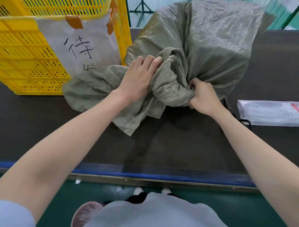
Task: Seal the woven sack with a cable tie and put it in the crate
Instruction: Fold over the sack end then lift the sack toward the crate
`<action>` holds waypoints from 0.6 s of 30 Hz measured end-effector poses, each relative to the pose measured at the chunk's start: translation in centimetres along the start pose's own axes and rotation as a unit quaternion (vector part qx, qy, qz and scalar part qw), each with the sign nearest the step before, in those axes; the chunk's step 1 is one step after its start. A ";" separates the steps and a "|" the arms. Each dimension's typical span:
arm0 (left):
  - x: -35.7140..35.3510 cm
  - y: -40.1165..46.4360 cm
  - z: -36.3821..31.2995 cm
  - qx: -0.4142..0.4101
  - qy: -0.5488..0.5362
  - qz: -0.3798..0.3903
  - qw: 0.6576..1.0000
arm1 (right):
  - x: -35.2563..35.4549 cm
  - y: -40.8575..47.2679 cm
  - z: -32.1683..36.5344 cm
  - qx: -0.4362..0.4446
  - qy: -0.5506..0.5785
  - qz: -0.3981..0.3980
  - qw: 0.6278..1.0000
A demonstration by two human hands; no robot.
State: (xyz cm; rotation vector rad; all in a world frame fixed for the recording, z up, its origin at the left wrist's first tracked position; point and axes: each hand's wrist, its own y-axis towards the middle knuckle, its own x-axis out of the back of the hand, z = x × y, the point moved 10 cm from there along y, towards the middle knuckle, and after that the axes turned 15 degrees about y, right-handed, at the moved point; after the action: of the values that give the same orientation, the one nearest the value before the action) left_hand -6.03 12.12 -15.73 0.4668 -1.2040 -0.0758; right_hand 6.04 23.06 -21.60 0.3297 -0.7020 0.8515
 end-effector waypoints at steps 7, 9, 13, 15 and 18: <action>1.6 -0.9 0.8 0.063 -0.126 0.030 0.990 | 0.7 -1.4 1.0 0.020 -0.078 -0.058 0.995; 2.3 -1.1 0.8 0.090 -0.146 0.023 0.985 | 1.3 -1.8 1.0 0.025 -0.072 -0.080 0.994; 3.8 -1.4 0.1 0.097 -0.118 -0.005 0.988 | 2.3 -2.6 1.7 0.073 -0.069 -0.077 0.992; 4.7 -1.9 -0.1 0.091 -0.118 -0.042 0.988 | 2.8 -3.1 2.3 0.102 -0.077 -0.074 0.989; 5.5 -3.7 -0.7 0.059 -0.096 -0.108 0.988 | 2.3 -4.6 2.5 0.130 -0.063 -0.065 0.987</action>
State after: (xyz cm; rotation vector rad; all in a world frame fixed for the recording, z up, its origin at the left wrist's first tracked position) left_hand -2.71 7.34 -12.48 0.7047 -1.3475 -0.2408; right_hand 9.53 20.15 -18.17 0.6614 -0.6787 0.8041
